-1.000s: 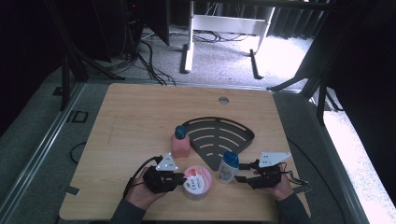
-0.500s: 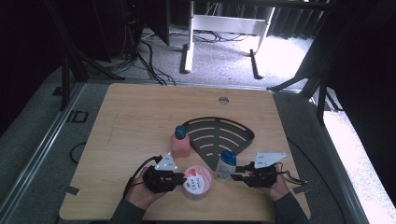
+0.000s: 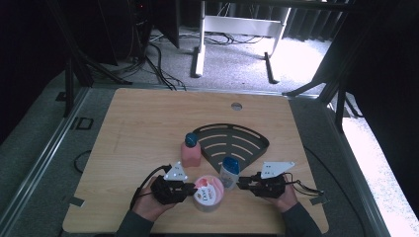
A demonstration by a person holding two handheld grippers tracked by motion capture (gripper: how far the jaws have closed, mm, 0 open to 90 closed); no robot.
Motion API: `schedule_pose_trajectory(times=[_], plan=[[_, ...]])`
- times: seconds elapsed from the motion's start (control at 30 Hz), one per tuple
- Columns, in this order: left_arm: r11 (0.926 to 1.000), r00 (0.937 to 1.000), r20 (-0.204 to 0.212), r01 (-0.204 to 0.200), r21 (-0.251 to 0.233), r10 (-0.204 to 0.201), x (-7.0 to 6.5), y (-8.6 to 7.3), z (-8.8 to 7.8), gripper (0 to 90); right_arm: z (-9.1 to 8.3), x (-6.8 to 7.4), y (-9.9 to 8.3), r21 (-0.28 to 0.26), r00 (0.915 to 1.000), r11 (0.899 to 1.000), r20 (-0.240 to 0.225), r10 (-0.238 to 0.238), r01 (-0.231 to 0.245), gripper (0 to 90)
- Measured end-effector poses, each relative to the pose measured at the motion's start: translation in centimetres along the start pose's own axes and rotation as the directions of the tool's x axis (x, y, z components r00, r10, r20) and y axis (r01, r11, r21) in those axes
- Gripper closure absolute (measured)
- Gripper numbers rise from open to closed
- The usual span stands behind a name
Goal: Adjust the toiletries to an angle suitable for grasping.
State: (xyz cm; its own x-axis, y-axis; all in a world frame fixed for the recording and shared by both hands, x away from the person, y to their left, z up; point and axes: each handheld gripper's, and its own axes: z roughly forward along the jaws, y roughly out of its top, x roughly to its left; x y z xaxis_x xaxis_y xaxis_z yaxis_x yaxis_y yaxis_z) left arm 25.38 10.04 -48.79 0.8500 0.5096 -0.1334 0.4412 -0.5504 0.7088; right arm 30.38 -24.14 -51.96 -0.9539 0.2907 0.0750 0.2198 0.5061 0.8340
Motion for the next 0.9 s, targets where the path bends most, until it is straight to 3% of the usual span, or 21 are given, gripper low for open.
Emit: schedule_pose_trajectory(times=[0.67, 0.9], plan=[[1.0000, 1.0000, 0.008, 0.000, -0.003, 0.000, 0.1, -0.1, 0.0, 78.4, 3.3, 0.9, 1.9, -0.035, 0.9976, 0.999, 0.070, -0.007, 0.010, 86.5], [1.0000, 0.9999, 0.012, 0.001, -0.002, -0.001, 0.2, 0.0, 0.0, 78.2, 3.8, 0.7, 2.8, -0.038, 0.9980, 0.999, 0.061, -0.019, 0.022, 86.5]])
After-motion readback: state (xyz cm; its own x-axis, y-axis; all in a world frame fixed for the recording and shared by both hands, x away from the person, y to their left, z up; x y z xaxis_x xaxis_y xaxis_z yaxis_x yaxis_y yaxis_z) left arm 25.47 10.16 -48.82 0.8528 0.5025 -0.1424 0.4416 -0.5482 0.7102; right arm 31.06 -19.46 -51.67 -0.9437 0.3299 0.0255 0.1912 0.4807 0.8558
